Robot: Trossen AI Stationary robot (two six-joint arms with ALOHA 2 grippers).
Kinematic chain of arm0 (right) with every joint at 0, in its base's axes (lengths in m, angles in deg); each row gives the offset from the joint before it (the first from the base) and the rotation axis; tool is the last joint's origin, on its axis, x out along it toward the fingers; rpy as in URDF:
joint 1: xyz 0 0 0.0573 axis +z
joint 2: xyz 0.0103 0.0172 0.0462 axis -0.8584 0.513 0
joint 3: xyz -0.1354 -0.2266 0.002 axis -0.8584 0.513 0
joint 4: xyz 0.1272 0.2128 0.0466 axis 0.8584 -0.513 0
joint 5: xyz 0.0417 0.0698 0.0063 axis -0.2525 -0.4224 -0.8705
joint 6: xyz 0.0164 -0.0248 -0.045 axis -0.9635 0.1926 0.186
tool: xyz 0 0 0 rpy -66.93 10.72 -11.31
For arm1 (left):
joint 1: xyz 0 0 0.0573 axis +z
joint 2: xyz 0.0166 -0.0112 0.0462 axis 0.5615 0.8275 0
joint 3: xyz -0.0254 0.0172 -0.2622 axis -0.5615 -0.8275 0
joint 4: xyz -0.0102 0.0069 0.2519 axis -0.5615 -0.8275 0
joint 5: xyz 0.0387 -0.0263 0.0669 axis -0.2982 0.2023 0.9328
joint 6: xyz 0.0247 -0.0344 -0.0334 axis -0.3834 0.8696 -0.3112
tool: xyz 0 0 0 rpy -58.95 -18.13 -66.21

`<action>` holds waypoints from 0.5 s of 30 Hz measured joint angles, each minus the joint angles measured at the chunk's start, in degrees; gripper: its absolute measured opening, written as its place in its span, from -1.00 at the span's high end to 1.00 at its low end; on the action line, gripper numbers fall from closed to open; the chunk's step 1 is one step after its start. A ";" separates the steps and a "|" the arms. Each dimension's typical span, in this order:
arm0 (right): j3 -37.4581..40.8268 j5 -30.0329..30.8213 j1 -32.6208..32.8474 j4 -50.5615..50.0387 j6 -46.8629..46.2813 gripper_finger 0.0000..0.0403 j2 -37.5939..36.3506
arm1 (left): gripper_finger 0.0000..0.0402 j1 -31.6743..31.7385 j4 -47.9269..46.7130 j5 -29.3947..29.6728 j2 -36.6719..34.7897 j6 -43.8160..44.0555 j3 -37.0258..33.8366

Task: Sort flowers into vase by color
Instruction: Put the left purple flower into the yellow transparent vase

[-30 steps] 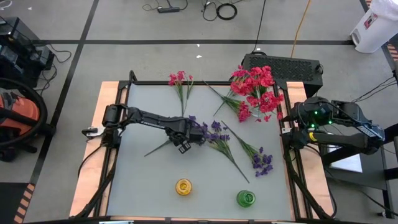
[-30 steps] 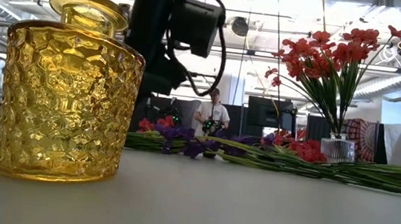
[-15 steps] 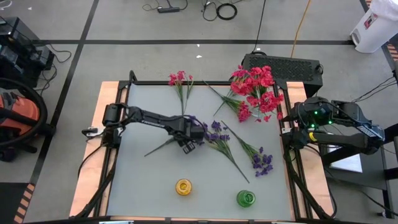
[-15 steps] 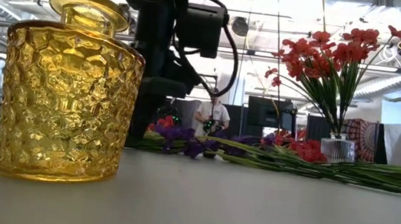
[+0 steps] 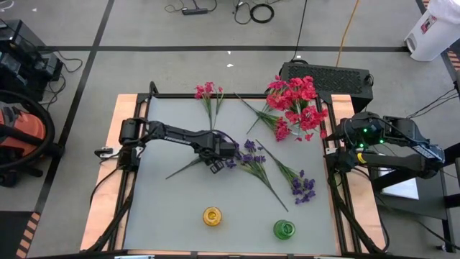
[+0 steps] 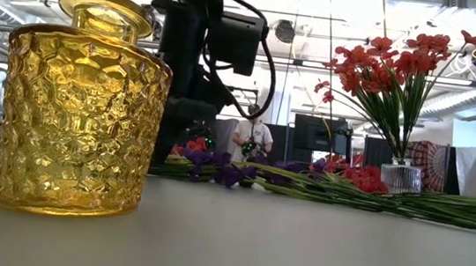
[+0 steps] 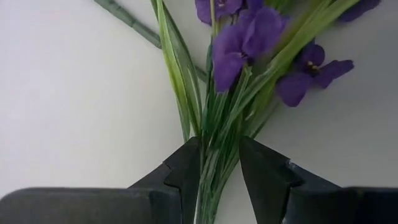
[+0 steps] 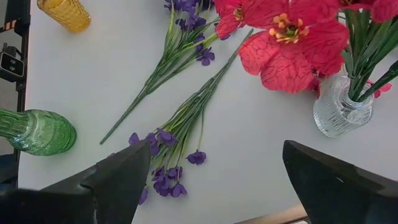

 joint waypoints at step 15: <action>0.00 0.00 0.00 0.00 0.00 -0.77 0.01 | 0.40 0.14 3.20 -0.24 0.00 -0.94 -1.33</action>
